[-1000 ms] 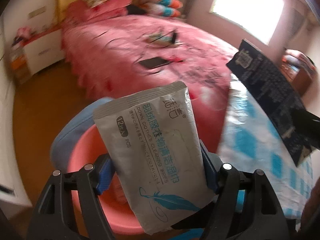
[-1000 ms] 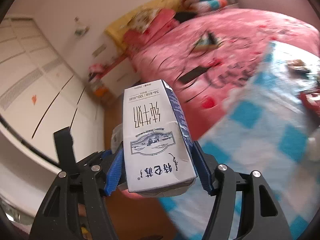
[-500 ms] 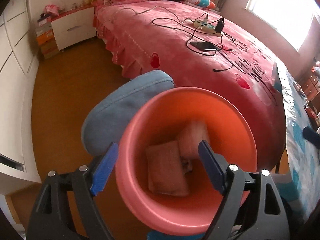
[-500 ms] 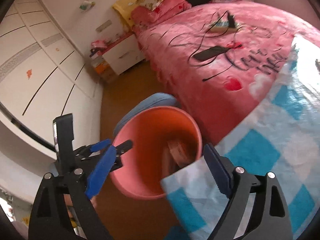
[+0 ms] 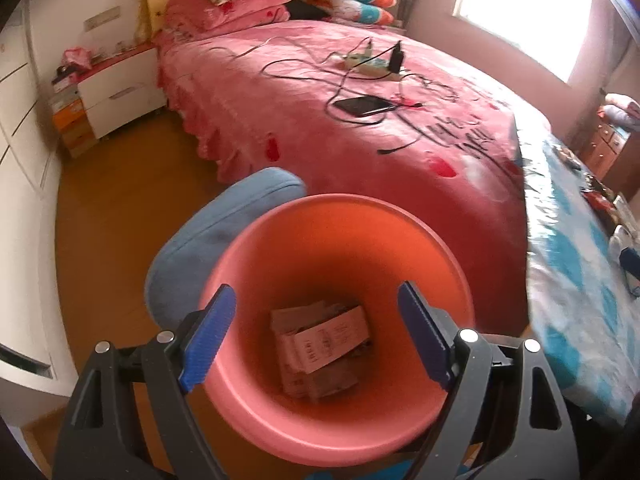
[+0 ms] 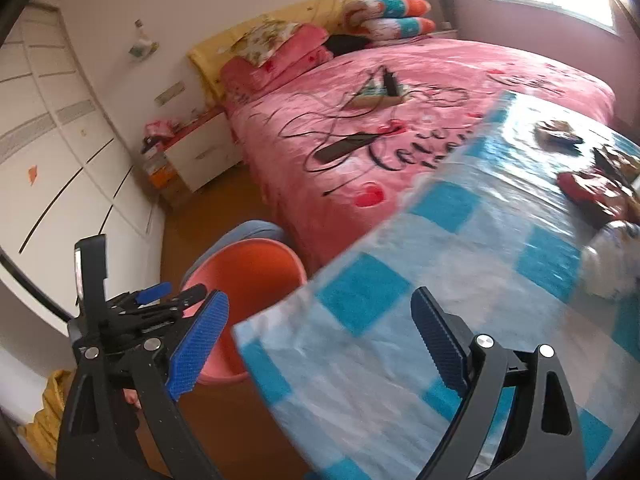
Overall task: Collect trash
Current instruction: 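Move both open tools back to the trash on the table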
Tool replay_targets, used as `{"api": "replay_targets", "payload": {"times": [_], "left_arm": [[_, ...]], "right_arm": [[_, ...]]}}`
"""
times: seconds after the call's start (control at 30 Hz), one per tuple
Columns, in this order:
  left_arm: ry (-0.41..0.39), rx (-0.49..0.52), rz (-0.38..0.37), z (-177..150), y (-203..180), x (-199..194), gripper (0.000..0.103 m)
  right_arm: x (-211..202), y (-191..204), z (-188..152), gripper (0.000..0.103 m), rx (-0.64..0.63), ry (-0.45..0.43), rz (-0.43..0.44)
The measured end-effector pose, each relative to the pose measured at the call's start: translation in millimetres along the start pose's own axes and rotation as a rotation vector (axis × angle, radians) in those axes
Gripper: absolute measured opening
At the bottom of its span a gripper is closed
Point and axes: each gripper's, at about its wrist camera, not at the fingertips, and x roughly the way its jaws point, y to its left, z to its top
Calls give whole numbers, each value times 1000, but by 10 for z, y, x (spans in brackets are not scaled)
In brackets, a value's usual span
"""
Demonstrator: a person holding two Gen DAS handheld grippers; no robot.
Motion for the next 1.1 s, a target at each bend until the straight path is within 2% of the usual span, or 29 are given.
{"api": "replay_targets", "payload": {"times": [0.5,0.53,1.1], "left_arm": [[-4,154,-86,88,-864,-228,84],[-5,161,-92,97,-920,-237,84],[10,281,-213,284,-1935,-228,84]], "right_arm": [[-475,-642,-232,92,117,-86,-54],[-496,-678,-249,95,124,-90,-58],[-930,-1472,-401,95,269,-180,-87]]}}
